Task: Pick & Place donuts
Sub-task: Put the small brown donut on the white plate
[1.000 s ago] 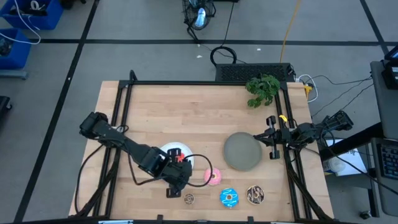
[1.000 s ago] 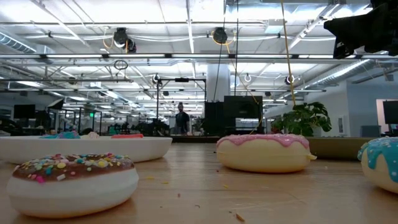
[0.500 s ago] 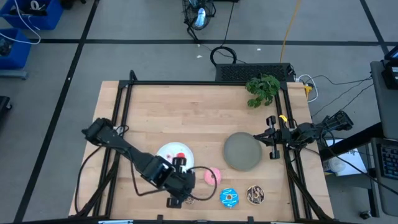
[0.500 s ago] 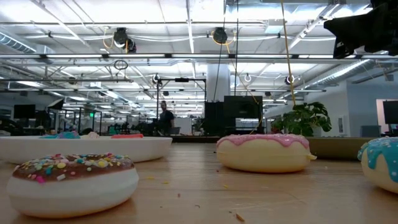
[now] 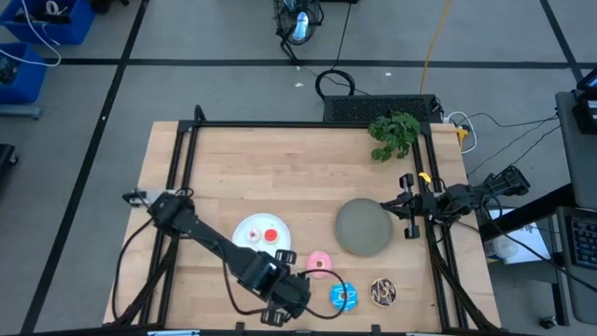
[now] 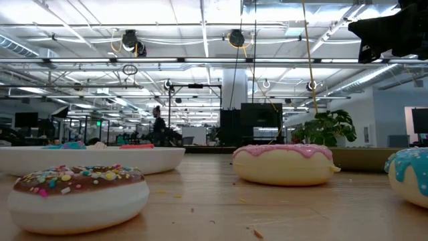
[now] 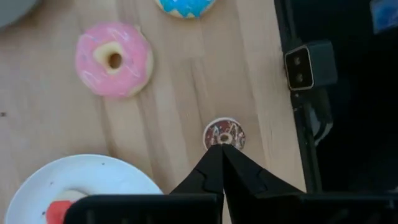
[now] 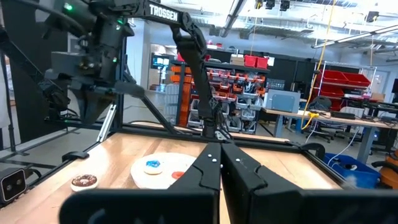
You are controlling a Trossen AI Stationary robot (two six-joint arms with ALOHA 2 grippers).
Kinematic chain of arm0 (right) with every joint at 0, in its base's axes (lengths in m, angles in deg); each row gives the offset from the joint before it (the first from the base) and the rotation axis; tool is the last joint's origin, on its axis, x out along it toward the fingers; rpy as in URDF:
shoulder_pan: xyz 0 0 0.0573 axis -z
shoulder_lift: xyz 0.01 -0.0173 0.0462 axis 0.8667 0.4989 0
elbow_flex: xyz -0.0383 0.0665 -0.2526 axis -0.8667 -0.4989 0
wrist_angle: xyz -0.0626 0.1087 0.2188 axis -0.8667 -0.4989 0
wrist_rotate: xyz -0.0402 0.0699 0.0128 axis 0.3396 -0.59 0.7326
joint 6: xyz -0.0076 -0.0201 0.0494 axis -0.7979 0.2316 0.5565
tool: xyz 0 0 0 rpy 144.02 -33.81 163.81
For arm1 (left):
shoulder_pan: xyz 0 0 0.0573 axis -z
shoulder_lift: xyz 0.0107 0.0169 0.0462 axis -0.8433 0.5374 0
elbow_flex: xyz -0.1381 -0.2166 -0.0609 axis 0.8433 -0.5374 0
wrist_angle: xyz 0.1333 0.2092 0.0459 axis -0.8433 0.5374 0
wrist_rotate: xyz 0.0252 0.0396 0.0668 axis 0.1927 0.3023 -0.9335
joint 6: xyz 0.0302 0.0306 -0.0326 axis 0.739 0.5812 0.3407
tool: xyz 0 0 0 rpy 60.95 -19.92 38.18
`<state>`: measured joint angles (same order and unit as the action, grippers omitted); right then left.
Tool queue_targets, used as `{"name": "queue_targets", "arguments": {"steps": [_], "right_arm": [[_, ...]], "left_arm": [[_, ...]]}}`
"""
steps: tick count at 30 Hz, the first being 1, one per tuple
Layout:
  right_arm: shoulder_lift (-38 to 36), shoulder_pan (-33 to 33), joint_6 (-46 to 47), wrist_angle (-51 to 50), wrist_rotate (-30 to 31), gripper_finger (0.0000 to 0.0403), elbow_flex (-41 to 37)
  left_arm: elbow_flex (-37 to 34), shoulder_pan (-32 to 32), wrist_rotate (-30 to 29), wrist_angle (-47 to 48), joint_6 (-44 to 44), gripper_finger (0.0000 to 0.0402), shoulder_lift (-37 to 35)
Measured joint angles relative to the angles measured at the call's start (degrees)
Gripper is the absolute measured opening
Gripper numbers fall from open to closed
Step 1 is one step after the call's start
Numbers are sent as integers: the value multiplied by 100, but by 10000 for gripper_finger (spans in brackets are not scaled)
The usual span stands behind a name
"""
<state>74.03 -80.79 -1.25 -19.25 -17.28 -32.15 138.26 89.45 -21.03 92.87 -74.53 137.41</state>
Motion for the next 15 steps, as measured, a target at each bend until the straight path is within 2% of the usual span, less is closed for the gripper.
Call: {"name": "queue_targets", "arguments": {"steps": [4, 9, 15], "right_arm": [[0, 0, 1, 0, 0, 0, 0], [-1, 0, 1, 0, 0, 0, 0], [-1, -2, 3, 0, 0, 0, 0]], "left_arm": [[165, 38, 186, -21, 40, 12, 205], [134, 106, 23, -10, 188, 7, 365], [134, 114, -213, -56, 100, 76, 387]]}}
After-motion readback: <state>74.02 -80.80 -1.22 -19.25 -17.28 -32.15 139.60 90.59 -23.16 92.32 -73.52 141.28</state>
